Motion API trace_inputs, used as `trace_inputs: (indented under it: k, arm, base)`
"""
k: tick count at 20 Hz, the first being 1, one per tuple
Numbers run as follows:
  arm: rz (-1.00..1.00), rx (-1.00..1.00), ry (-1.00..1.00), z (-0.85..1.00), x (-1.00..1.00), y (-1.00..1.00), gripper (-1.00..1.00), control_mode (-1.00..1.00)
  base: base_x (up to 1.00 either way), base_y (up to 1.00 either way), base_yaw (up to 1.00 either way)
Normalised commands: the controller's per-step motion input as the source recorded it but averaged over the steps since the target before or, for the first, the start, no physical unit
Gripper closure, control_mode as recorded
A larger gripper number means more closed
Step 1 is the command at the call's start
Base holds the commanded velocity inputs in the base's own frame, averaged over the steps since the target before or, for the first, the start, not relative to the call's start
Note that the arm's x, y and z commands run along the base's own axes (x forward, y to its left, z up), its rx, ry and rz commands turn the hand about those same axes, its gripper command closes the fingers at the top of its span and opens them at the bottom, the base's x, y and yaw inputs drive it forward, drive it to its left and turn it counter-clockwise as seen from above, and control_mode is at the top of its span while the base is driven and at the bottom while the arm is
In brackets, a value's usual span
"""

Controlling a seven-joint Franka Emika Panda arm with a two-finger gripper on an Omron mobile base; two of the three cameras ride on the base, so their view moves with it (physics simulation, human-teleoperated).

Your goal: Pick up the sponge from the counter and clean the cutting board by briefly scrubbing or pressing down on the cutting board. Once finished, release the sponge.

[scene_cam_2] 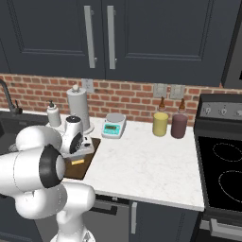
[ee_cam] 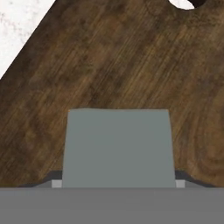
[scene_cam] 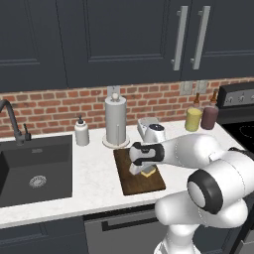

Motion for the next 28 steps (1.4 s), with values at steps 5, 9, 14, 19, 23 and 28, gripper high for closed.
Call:
trace_inputs:
  k: [5, 9, 14, 19, 23, 28]
  arm:
    - [0.00, 0.00, 0.07, -0.14, -0.22, 0.00, 1.00, -1.00]
    - [0.00, 0.00, 0.07, -0.20, -0.13, 0.00, 1.00, -1.00]
    - [0.00, 0.00, 0.10, -0.25, -0.48, 0.00, 1.00, -1.00]
    - [0.00, 0.00, 0.07, -0.19, -0.40, -0.01, 1.00, -1.00]
    - [0.00, 0.00, 0.00, -0.12, 0.00, 0.00, 1.00, -1.00]
    - [0.00, 0.00, -0.02, -0.20, 0.46, 0.00, 1.00, -1.00]
  base:
    - [0.00, 0.00, 0.00]
    - [0.00, 0.00, 0.00]
    - [0.00, 0.00, 0.00]
    - [0.00, 0.00, 0.00]
    - [0.00, 0.00, 0.00]
    - [0.00, 0.00, 0.00]
